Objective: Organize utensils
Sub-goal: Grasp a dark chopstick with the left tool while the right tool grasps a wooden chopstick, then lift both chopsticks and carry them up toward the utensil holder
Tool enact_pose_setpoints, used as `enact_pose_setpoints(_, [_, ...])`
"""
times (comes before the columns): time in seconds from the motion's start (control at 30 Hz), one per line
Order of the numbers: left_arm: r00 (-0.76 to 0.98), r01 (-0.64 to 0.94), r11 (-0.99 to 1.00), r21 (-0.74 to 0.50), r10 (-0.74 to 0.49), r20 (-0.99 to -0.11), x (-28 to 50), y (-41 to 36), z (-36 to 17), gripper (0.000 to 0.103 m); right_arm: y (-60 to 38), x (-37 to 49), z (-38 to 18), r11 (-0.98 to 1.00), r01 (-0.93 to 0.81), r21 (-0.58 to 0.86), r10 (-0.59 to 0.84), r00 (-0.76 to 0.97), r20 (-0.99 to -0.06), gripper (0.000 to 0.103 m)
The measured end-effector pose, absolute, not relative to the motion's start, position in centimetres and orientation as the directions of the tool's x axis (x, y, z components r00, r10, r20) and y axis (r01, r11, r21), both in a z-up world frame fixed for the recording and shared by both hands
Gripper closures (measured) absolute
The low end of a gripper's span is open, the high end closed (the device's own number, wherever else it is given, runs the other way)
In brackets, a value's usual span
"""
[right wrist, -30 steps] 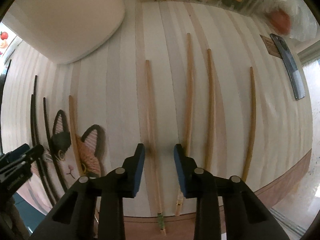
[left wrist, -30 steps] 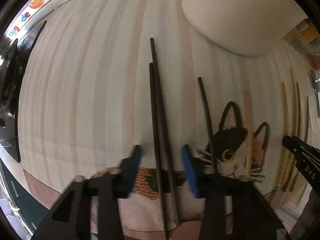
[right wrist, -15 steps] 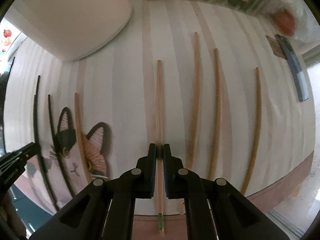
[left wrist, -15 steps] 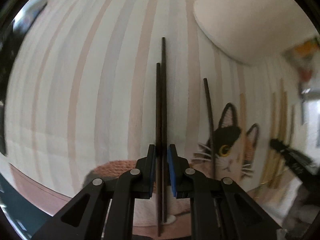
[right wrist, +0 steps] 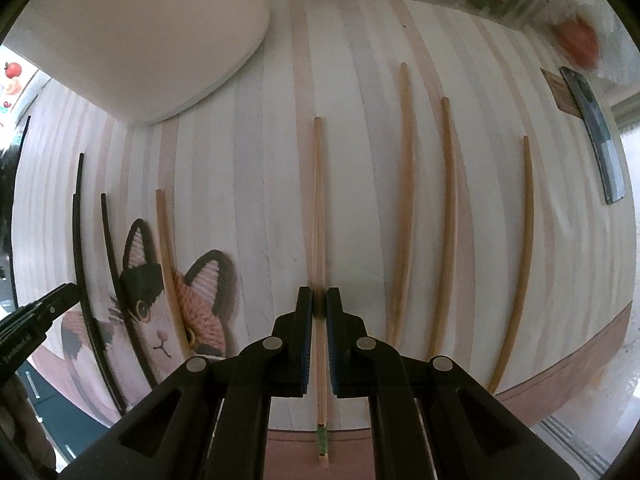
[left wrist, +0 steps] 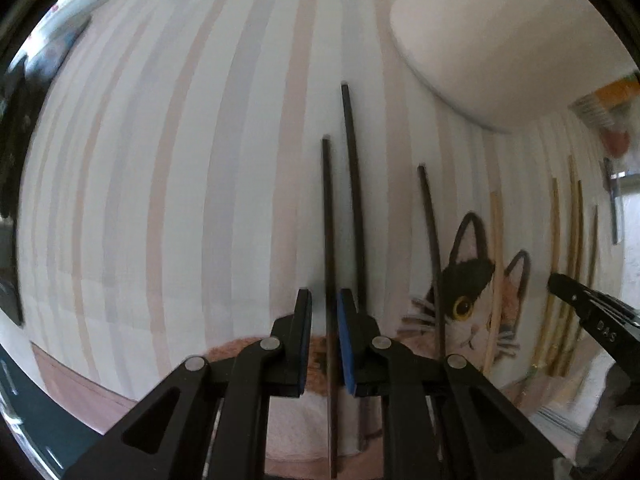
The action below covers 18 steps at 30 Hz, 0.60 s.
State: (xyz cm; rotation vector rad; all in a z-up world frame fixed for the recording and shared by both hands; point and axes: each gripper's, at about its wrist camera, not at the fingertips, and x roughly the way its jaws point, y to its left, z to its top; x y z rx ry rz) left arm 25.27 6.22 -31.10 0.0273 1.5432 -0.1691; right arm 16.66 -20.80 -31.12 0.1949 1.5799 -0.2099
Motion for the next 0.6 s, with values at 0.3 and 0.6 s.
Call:
enact_pose_setpoints(0.3, [0.044, 0.103, 0.995, 0.002, -0.002, -0.999, 26.3, 9.8, -30.9, 0.099, -20.7, 16.5, -31.1, 0.967, 0.255, -0.002, 0.003, -0.022, -1.0, 0.096])
enact_pose_setpoints(0.6, [0.01, 0.13, 0.991, -0.005, -0.007, -1.0, 26.1, 9.9, -31.8, 0.098, -19.9, 16.0, -31.9, 0.975, 0.223, 0.001, 0.028, -0.119, -0.993, 0.095])
